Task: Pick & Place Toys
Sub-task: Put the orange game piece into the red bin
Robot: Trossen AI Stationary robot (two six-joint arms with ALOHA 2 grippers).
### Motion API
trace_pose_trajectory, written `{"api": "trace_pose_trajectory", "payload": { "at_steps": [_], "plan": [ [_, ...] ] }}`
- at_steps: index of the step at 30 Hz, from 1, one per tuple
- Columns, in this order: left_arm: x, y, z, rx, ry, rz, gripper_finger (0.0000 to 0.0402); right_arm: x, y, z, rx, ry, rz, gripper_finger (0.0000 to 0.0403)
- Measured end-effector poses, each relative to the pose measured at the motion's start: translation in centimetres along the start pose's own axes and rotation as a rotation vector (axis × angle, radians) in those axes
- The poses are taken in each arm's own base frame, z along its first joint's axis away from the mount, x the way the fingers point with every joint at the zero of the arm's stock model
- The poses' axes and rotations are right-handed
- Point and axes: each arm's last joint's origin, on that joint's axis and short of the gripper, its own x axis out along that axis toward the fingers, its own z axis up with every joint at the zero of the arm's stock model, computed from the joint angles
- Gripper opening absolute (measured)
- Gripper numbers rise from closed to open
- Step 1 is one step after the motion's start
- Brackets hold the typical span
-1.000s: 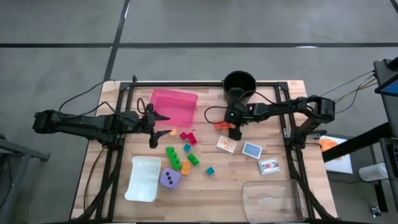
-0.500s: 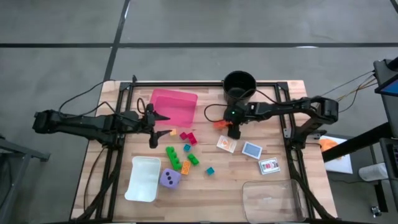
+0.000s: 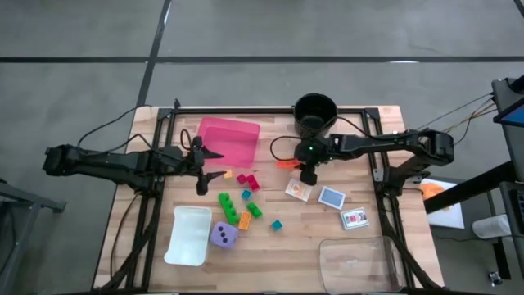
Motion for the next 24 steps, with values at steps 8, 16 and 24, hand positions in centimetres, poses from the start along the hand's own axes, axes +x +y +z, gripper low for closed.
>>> {"api": "trace_pose_trajectory", "payload": {
  "at_steps": [8,16,24],
  "plan": [
    [0.0,0.0,0.2,-0.001,-0.015,0.001,0.0267,0.0,1.4,1.3,-0.042,-0.132,0.044,0.0127],
    [0.0,0.0,0.3,-0.008,-0.056,0.002,0.0267,-0.6,2.6,3.5,-0.087,-0.368,0.104,0.0127],
    [0.4,-0.1,-1.2,0.002,-0.189,0.006,0.0267,-0.1,2.9,5.5,-0.113,-0.609,0.119,0.0127]
  ]
}}
